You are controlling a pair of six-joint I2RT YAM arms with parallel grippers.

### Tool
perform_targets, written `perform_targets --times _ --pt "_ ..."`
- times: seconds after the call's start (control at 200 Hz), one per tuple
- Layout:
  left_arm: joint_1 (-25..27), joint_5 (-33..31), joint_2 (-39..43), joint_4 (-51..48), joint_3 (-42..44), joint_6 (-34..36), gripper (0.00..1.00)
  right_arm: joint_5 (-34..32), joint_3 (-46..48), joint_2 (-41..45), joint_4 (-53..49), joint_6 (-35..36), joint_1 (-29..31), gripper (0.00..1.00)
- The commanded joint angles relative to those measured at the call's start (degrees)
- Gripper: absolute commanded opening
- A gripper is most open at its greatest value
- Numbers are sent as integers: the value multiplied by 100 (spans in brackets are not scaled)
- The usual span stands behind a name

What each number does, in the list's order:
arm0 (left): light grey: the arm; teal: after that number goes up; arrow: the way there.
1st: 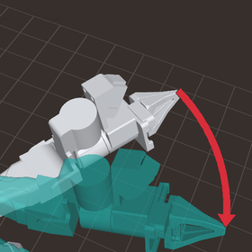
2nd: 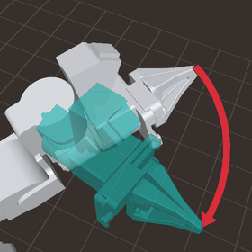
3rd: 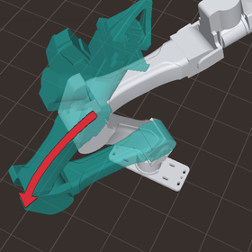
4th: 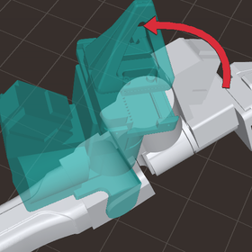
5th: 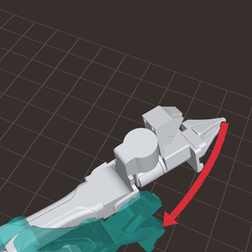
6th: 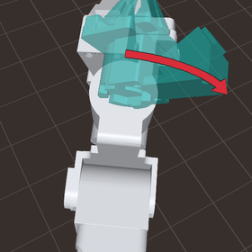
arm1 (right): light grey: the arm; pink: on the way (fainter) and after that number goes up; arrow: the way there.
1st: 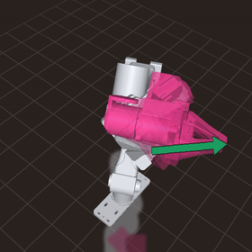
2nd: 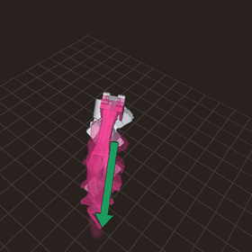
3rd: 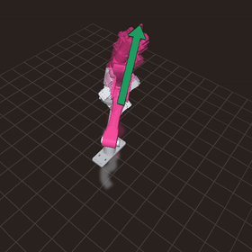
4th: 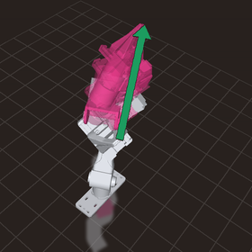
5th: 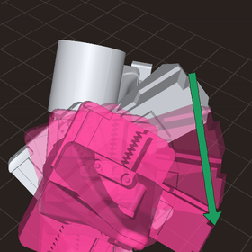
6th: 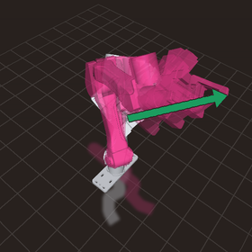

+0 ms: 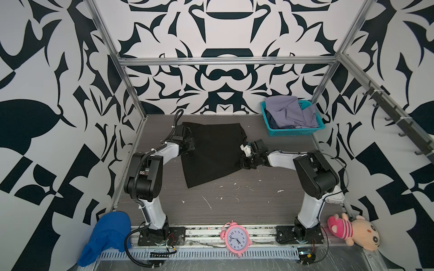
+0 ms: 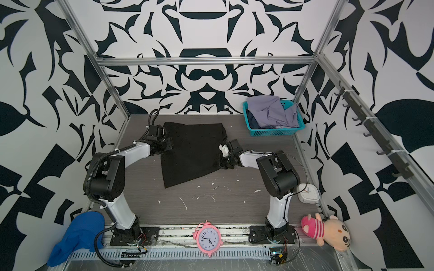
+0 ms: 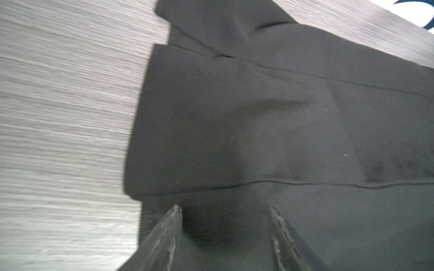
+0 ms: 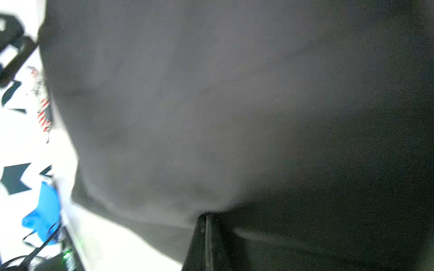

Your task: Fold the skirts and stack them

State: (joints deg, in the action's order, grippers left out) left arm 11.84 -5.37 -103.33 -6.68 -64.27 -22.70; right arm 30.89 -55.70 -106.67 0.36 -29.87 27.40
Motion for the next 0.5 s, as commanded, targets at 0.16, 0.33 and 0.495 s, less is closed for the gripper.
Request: perform_targets --times 0.16,0.33,0.495 --pt "-102 -508 607 -416 -512 391 65 1002 -383 176 1198 -643 1048 3" --pt "233 -527 625 -581 -688 546 70 -258 -370 992 712 -655 222 30" --pt "485 -357 499 -566 -608 366 75 -1482 -1087 849 -780 114 -427 64"
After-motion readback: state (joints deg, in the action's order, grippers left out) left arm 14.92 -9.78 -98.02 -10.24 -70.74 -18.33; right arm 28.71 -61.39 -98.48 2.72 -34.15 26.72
